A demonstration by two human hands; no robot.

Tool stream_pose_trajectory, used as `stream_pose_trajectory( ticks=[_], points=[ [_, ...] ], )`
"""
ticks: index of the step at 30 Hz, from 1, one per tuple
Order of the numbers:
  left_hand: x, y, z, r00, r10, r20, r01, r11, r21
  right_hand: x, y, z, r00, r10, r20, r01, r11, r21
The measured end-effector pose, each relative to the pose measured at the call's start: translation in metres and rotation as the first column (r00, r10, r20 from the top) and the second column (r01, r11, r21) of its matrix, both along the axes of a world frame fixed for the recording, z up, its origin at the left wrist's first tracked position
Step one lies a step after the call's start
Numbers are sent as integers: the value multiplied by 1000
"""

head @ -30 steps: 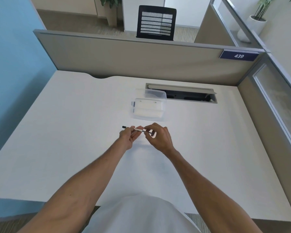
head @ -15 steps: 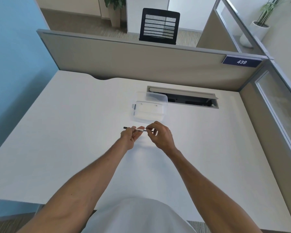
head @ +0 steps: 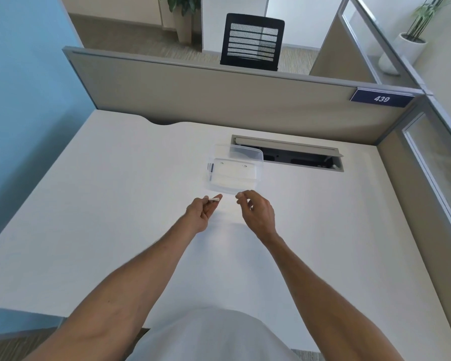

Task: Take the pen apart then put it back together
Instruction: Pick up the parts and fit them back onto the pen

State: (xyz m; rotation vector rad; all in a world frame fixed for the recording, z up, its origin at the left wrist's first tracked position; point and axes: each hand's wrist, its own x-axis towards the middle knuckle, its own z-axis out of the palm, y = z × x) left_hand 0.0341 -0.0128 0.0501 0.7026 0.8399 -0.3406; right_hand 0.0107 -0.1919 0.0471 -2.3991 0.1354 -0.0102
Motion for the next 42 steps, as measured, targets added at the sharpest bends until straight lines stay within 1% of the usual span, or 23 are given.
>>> stream_pose_trajectory(
  ticks=[3,8,12,15,18,24,28,32,34,38,42],
  points=[
    [2,0,-2,1000,-18,6,18,1000,-5,1,-8,-5,997,-71,-41,71,997,0],
    [4,-1,-7,998,-63,31,61,996,67,-1,-26,-18,971,-212,-110,209,977,-36],
    [7,-1,-12,998,-67,12,65,990,127,-3,-36,-29,945,-263,-193,249,964,-93],
    [9,-1,-16,997,-75,-2,75,979,190,-3,-38,-35,929,-254,-269,228,966,-122],
    [10,-2,-19,995,-99,-2,97,970,224,-1,-34,-37,919,-197,-343,156,977,-144],
    [12,-2,-30,988,-155,-22,155,953,261,7,-28,-39,904,-186,-384,125,976,-179],
    [12,0,-35,987,-157,-38,162,955,249,8,-26,-38,905,-183,-384,127,978,-167],
    [13,2,-39,990,-136,-34,140,961,238,3,-21,-36,930,-153,-334,124,986,-109],
    [13,2,-39,993,-116,-34,121,963,239,1,-18,-34,941,-119,-316,118,993,-23],
    [14,1,-39,997,-80,-12,81,978,191,-3,-11,-27,935,10,-354,78,970,232],
    [13,0,-37,999,-37,-3,37,982,187,-8,-4,-22,950,58,-306,42,949,311]
  ],
)
